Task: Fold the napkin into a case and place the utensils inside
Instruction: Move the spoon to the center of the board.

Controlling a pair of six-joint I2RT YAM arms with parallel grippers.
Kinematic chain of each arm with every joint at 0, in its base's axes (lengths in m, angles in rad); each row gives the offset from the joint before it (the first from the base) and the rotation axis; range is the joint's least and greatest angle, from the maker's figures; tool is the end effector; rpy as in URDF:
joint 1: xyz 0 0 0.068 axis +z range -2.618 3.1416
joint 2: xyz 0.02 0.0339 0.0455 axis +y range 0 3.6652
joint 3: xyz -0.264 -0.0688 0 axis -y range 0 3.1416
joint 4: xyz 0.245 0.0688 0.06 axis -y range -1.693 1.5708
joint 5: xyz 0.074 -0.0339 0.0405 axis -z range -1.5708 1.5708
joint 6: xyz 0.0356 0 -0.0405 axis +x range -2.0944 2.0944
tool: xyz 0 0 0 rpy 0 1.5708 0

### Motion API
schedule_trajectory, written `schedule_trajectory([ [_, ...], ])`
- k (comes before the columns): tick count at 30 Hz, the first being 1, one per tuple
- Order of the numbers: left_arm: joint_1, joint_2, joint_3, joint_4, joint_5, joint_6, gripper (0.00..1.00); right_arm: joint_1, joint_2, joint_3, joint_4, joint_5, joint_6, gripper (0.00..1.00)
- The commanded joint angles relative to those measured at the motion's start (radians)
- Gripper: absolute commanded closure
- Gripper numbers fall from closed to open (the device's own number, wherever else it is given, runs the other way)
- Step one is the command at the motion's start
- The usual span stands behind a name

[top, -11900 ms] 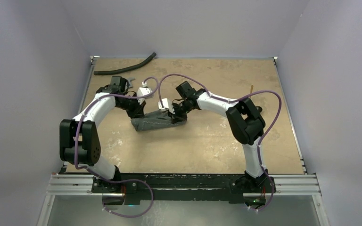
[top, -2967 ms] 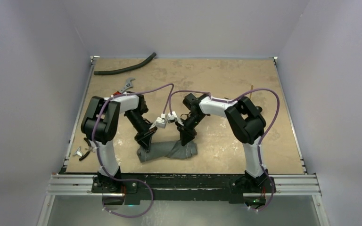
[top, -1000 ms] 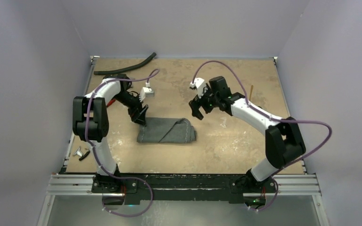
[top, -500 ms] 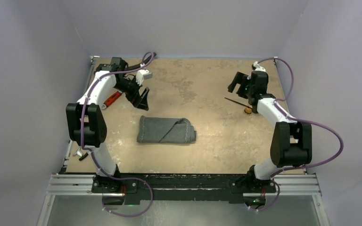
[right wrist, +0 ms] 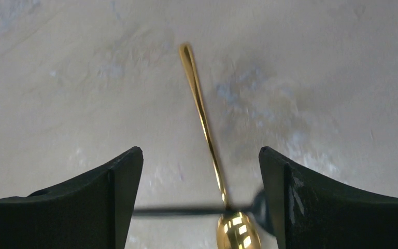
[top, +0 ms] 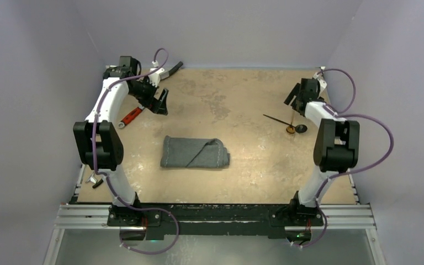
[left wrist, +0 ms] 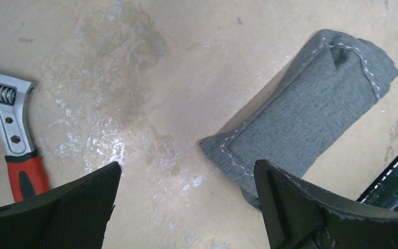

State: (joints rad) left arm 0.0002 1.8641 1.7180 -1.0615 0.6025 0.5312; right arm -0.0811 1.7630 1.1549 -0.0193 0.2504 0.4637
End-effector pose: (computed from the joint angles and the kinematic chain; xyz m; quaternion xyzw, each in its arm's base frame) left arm 0.3842 -0.0201 0.2933 0.2982 0.8923 -0.2363 0.2430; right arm 0.3916 -0.0407 0.2182 0.2924 0.8360 -0.0235 0.4638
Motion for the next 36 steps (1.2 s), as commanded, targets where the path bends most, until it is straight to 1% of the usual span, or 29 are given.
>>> schedule_trajectory([
  [1,0.000,-0.048,-0.026,0.076,-0.090,-0.055,0.01,-0.002,0.149,0.181,-0.050,0.042,-0.005,0.19],
  [2,0.000,-0.051,-0.027,0.084,-0.098,-0.065,0.01,-0.002,0.171,0.196,-0.049,0.033,-0.001,0.22],
  [4,0.035,-0.062,-0.024,0.102,-0.123,-0.086,0.02,-0.002,0.205,0.212,-0.041,0.024,0.004,0.30],
  [7,0.072,-0.096,-0.030,0.143,-0.149,-0.134,0.01,-0.002,0.240,0.225,-0.057,-0.006,0.004,0.45],
  [8,0.081,-0.111,-0.041,0.168,-0.167,-0.155,0.02,-0.002,0.248,0.226,-0.063,-0.009,-0.001,0.47],
  [10,0.095,-0.135,-0.057,0.199,-0.185,-0.169,0.02,-0.002,0.259,0.225,-0.087,-0.030,0.004,0.47],
  [14,0.100,-0.144,-0.036,0.164,-0.185,-0.133,0.02,-0.002,0.246,0.185,-0.088,-0.032,0.000,0.47],
  [15,0.100,-0.149,-0.029,0.157,-0.185,-0.127,0.02,-0.002,0.243,0.175,-0.081,-0.038,-0.006,0.53],
  [16,0.100,-0.154,-0.024,0.152,-0.183,-0.124,0.02,-0.002,0.239,0.163,-0.065,-0.057,-0.019,0.64],
  [17,0.100,-0.165,-0.022,0.150,-0.182,-0.123,0.01,0.000,0.239,0.154,-0.046,-0.083,-0.031,0.84],
  [18,0.100,-0.173,-0.023,0.151,-0.181,-0.124,0.01,0.007,0.242,0.152,-0.038,-0.114,-0.032,1.00],
  [21,0.100,-0.191,-0.024,0.149,-0.166,-0.141,0.02,0.068,0.266,0.172,-0.021,-0.155,-0.043,1.00],
  [22,0.100,-0.193,-0.024,0.142,-0.154,-0.143,0.02,0.130,0.276,0.187,-0.023,-0.151,-0.046,1.00],
  [23,0.100,-0.194,-0.024,0.132,-0.142,-0.145,0.01,0.164,0.284,0.200,-0.025,-0.153,-0.049,1.00],
  [28,0.101,-0.181,-0.042,0.097,-0.110,-0.133,0.02,0.302,0.288,0.242,0.048,-0.246,-0.067,1.00],
  [32,0.101,-0.186,-0.058,0.067,-0.032,-0.101,0.01,0.395,0.287,0.304,0.077,-0.339,-0.170,1.00],
  [36,0.100,-0.202,-0.081,0.063,0.082,-0.061,0.01,0.454,0.262,0.342,0.094,-0.380,-0.298,1.00],
])
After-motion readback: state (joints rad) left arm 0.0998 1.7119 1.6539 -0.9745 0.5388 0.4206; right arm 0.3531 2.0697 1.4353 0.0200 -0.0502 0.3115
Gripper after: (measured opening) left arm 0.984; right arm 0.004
